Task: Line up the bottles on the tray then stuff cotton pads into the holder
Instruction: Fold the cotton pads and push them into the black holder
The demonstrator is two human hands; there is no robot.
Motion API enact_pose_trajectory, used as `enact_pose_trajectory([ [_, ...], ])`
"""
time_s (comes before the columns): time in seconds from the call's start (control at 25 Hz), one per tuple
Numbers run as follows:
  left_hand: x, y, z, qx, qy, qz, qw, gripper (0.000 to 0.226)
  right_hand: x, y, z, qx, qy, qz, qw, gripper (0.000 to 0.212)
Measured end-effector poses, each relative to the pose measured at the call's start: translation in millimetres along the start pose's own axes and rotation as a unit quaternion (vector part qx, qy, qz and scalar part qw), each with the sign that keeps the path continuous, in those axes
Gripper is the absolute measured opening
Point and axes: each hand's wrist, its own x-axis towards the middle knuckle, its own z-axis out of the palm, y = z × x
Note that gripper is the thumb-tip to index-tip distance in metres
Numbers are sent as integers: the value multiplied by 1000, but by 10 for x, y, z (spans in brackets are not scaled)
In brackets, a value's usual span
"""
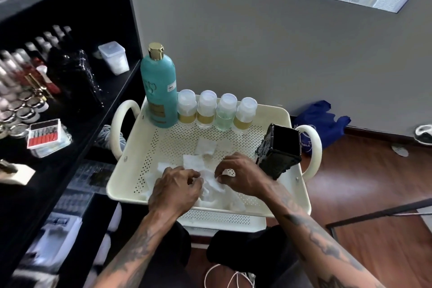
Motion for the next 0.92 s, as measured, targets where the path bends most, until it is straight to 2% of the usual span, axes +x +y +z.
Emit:
enact_pose_trajectory([
  [0.16, -11, 21, -34, -17, 2, 1, 1000, 39, -161, -68, -78, -7, 54, 4, 999, 14],
  [0.28, -14, 46, -40, -25, 15, -2, 1000, 42, -432, -207, -235, -19, 81, -10, 996, 27],
  [0.44, -17, 6, -21, -13, 28, 7, 1000, 42, -849, -369, -742, -5, 92, -42, 995, 15],
  [0.52, -7, -2, -1, -10, 22, 19, 1000, 43, -1003, -335, -1154, -3, 170, -22, 985, 13],
  [0.64, 8, 6, 28, -7, 29, 22, 999, 46, -1012, -179, -1671, 24, 290, 53, 955, 14],
  [0.68, 8, 8, 31, -6, 31, 23, 999, 47, -947, -116, -1757, 40, 284, 83, 954, 16],
  [0.76, 6, 2, 36, -1, 37, 26, 999, 47, -743, -15, -1770, 36, 200, 138, 969, 17],
  [0.84, -6, 1, 40, 3, 49, 24, 999, 47, -532, 81, -1649, -4, 115, 169, 979, 16],
  [0.92, -11, 3, 45, 5, 56, 23, 998, 45, -384, 170, -1505, -89, 90, 190, 974, 15],
])
